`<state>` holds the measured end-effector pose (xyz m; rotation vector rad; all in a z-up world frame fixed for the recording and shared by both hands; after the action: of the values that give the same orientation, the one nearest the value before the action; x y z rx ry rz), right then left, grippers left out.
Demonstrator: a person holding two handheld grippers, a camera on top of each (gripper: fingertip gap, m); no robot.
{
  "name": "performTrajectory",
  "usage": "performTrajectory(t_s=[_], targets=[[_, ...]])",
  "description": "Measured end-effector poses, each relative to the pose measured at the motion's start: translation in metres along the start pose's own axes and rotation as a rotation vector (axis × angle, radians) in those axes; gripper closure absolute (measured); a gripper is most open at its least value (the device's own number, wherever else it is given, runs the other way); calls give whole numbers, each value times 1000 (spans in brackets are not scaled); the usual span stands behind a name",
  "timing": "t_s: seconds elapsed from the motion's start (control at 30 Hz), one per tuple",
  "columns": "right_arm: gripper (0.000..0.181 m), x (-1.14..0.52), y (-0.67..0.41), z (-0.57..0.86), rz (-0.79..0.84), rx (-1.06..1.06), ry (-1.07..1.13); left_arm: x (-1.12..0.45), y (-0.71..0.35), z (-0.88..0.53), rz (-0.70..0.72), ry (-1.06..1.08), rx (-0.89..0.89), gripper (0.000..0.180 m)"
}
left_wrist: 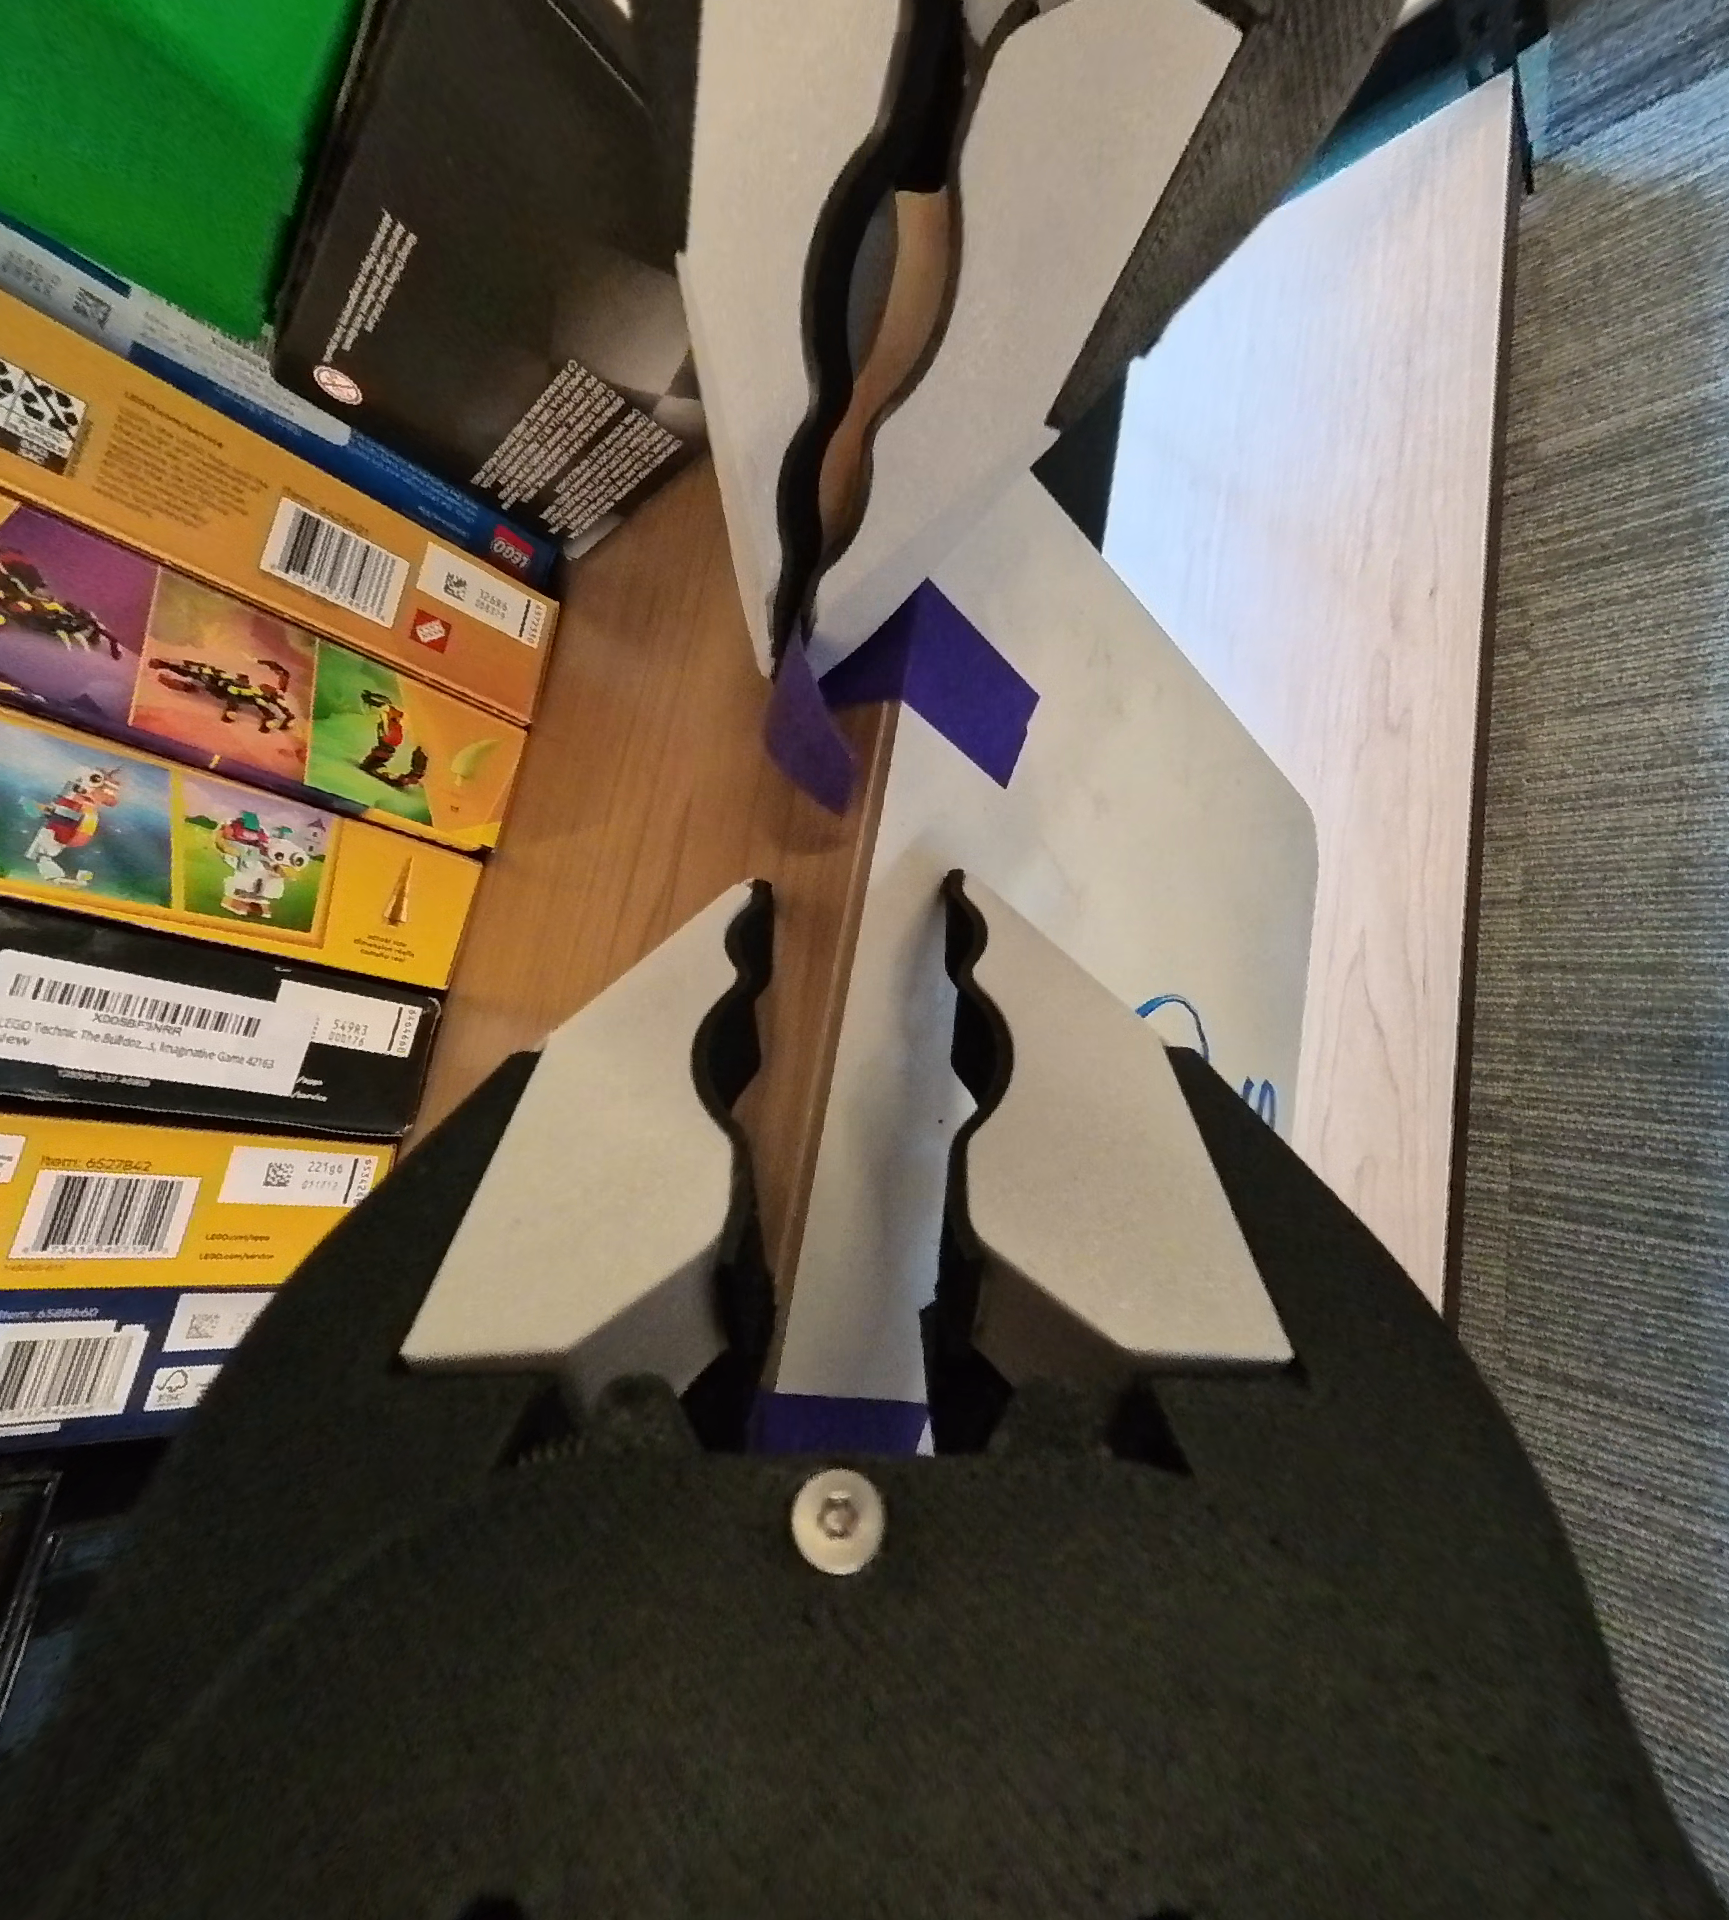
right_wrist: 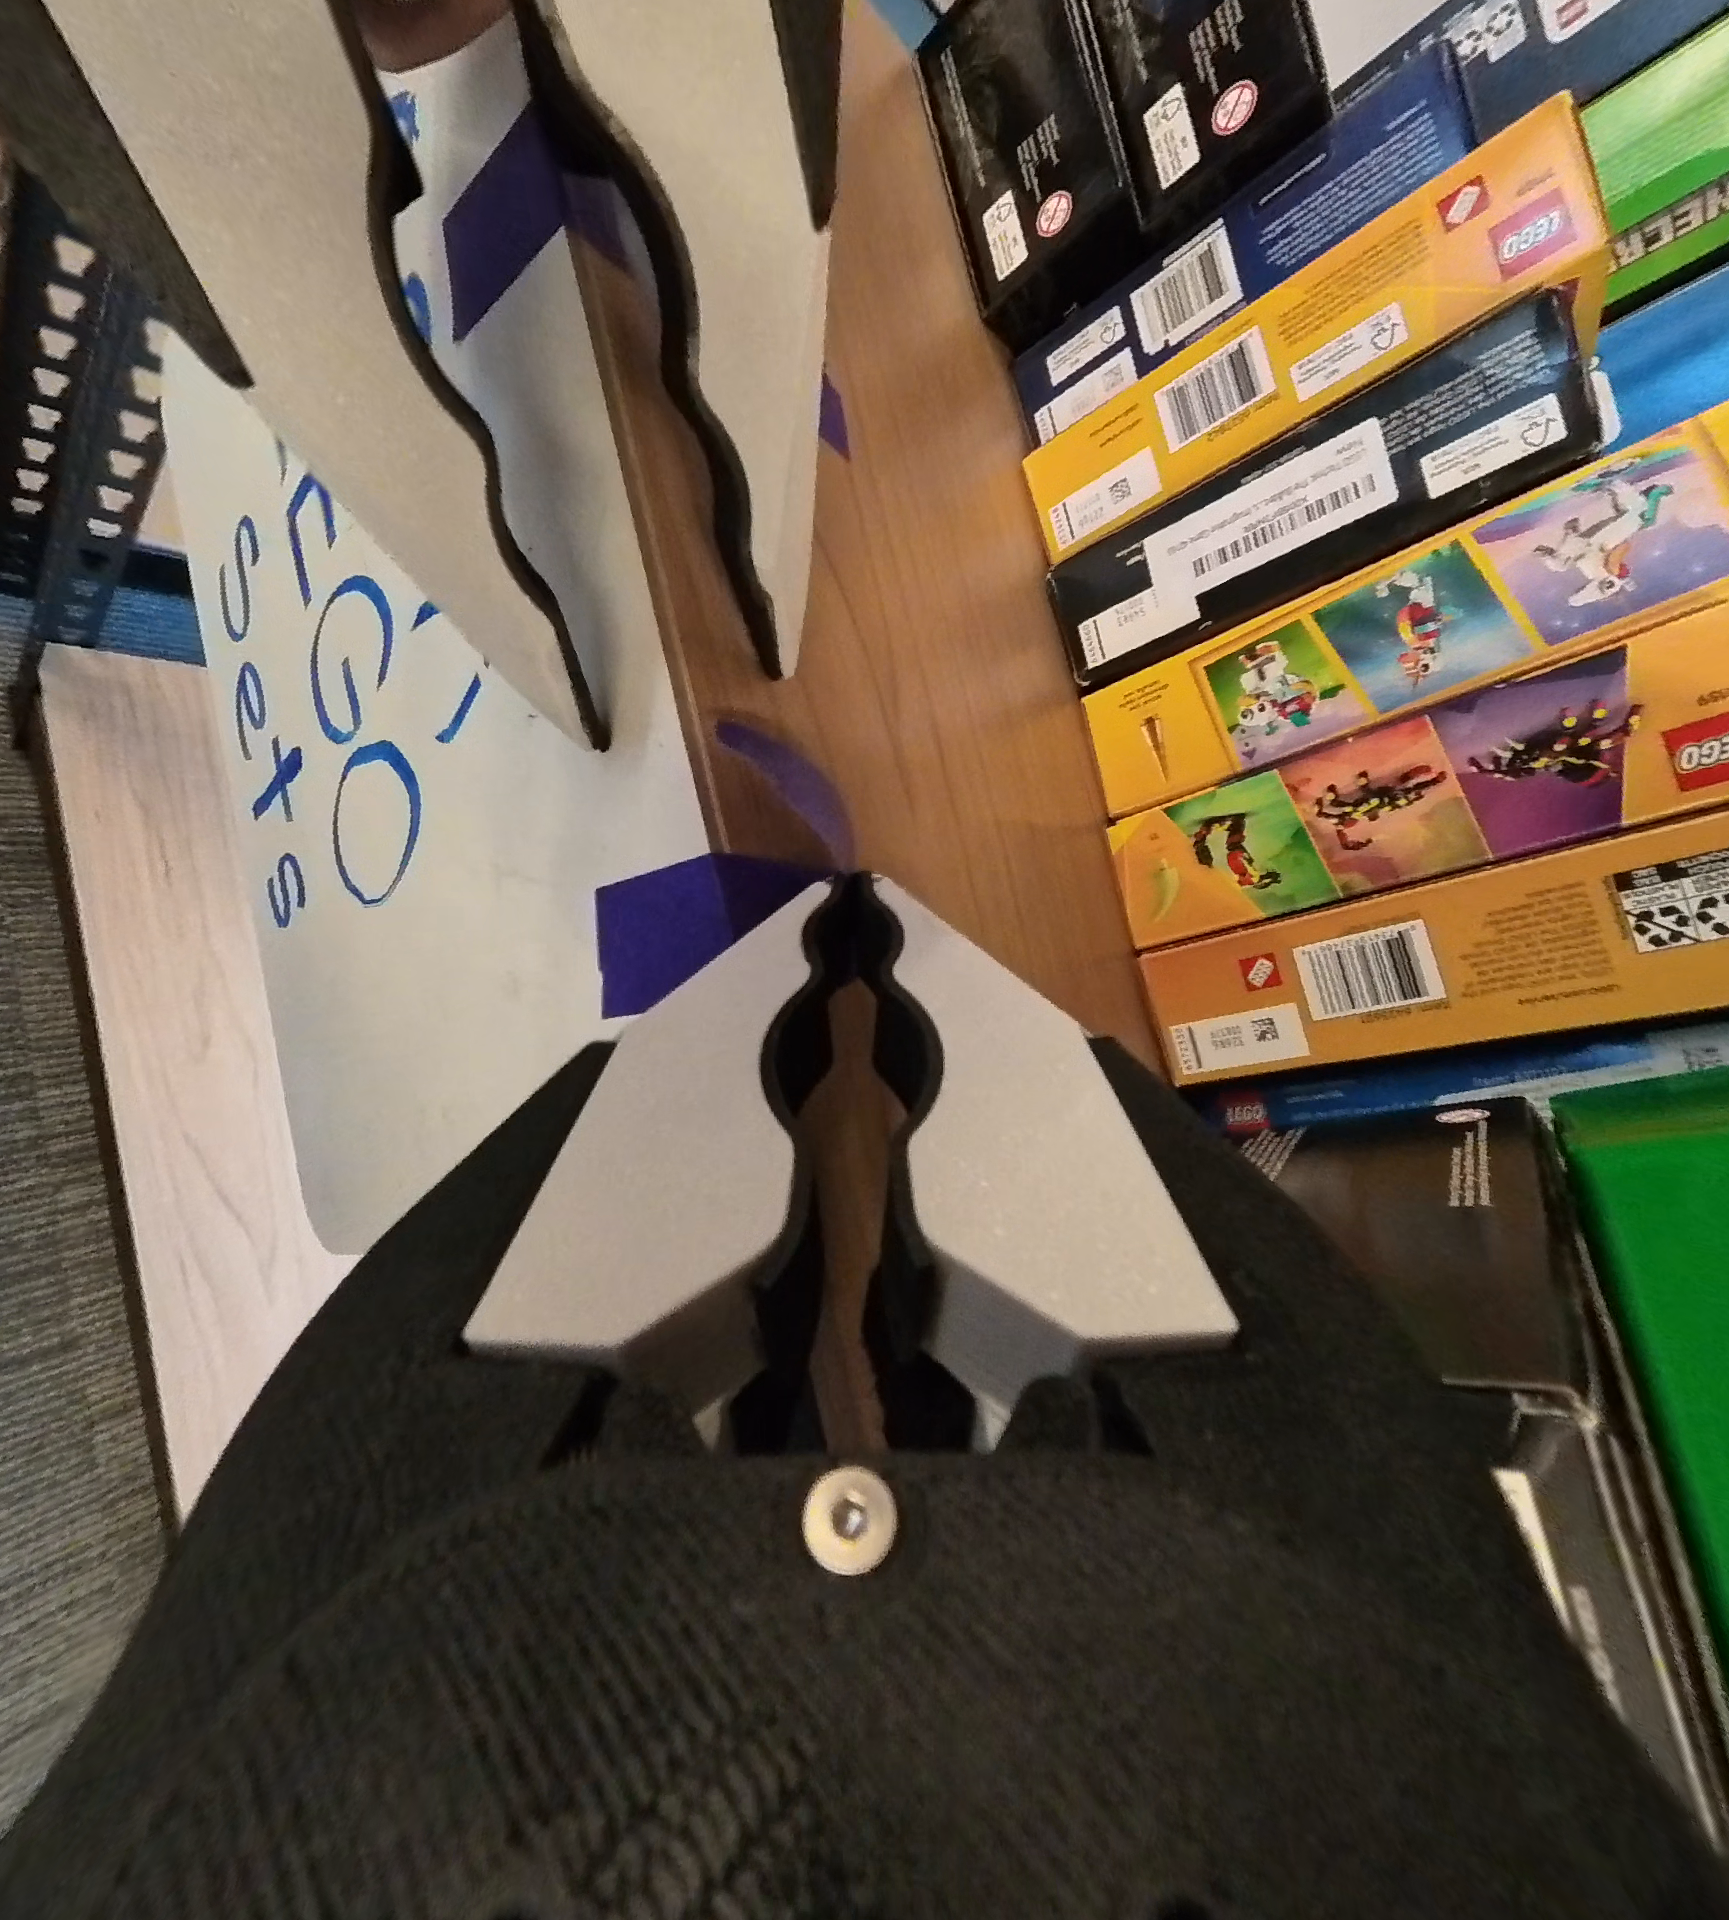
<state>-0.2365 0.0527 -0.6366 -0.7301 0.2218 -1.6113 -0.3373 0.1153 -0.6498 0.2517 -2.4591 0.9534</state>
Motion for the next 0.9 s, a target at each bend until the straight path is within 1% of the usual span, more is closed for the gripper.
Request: performTrajectory(t_s=[0.37, 0.4, 0.5, 0.53, 0.6, 0.67, 0.73, 0.77, 0.83, 0.9], targets=[[181, -1, -2, 1, -41, 33, -20, 0, 0, -1, 2, 7, 22, 149], [181, -1, -2, 1, -40, 42, -12, 0, -1, -1, -3, -3, 27, 147], [181, 0, -2, -1, -37, 67, 12, 2, -1, -2, -10, -77, 29, 134], [181, 0, -2, -1, -37, 66, 12, 4, -2, -2, 0, -102, 27, 135], [181, -1, -2, 0, -38, 60, 4, 14, -9, 1, 65, -175, 0, 144], [181, -1, -2, 0, -38, 50, -6, 22, -20, 15, 159, -180, -67, 153], [181, -1, -2, 1, -38, 40, -15, 19, -30, 33, 206, -163, -117, 155], [181, -1, -2, 1, -37, 34, -19, 14, -33, 38, 196, -165, -142, 153], [181, -1, -1, 1, -32, 20, -25, 0, -32, 41, 121, -217, -191, 147], [181, -1, -1, 1, -30, 15, -25, -11, -30, 40, 83, -271, -217, 147]])
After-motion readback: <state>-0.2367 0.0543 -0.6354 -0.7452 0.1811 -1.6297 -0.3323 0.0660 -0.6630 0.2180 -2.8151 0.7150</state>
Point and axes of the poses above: each gripper's, where its closed fingertips meet, x back along the fingers, y out of its underside, z = x × y across the jaws, the point moved 7 cm from there along x, back along the fingers, and after that the axes turned 5 degrees about y, right-handed, at the moved point
